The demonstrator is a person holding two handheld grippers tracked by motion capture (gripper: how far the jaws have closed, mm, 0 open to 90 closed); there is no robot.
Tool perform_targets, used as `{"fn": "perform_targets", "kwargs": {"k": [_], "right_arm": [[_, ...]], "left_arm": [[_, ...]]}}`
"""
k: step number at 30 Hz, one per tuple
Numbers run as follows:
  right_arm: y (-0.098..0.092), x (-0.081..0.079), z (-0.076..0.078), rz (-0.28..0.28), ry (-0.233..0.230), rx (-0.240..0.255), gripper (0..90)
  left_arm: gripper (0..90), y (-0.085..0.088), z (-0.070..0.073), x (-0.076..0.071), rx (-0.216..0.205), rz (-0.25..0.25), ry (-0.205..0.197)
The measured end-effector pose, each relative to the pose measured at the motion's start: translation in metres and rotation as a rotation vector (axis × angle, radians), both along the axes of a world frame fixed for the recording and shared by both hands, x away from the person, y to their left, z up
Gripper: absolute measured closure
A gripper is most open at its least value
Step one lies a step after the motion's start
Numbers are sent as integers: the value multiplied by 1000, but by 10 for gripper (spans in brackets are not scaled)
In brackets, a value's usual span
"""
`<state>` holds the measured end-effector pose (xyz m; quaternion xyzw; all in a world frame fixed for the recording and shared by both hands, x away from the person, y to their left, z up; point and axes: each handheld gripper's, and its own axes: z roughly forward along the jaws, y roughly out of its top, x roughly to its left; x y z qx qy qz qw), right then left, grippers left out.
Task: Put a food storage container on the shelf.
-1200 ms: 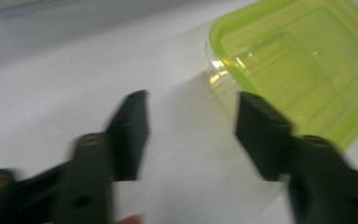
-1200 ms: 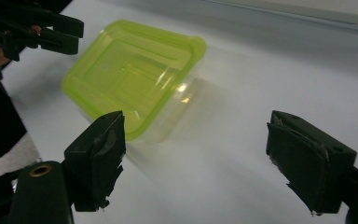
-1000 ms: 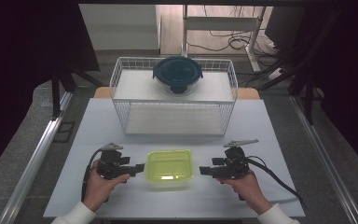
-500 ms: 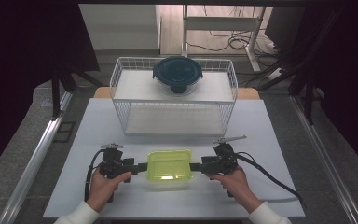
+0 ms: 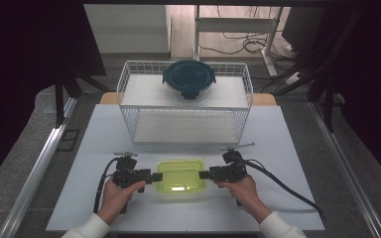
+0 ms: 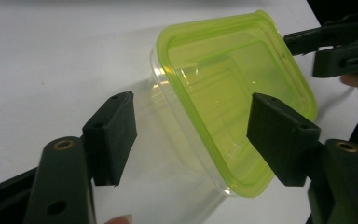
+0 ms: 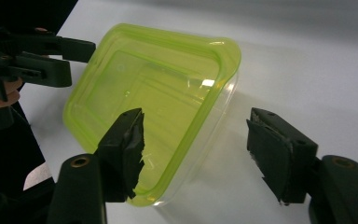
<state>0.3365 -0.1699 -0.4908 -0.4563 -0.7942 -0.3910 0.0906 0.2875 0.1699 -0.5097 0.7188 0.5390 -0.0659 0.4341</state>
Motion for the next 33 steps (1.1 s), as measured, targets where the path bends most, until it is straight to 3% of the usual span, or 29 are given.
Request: {"fn": "perform_targets", "kwargs": {"k": [7, 11, 17, 20, 24, 33], "right_arm": [[3, 1, -7, 2, 18, 0, 405], [4, 0, -9, 5, 33, 0, 437], [5, -2, -10, 9, 65, 34, 585], [6, -3, -11, 1, 88, 40, 657], [5, -4, -8, 1, 87, 39, 716], [0, -7, 1, -5, 44, 62, 756]], "left_arm": [[421, 0, -4, 2, -46, -1, 36], [476, 3, -9, 3, -82, 4, 76], [626, 1, -14, 5, -125, -15, 119], [699, 0, -14, 4, -120, -9, 120], [761, 4, -10, 3, -146, 13, 110], [785, 3, -5, -2, -149, 11, 76]]}}
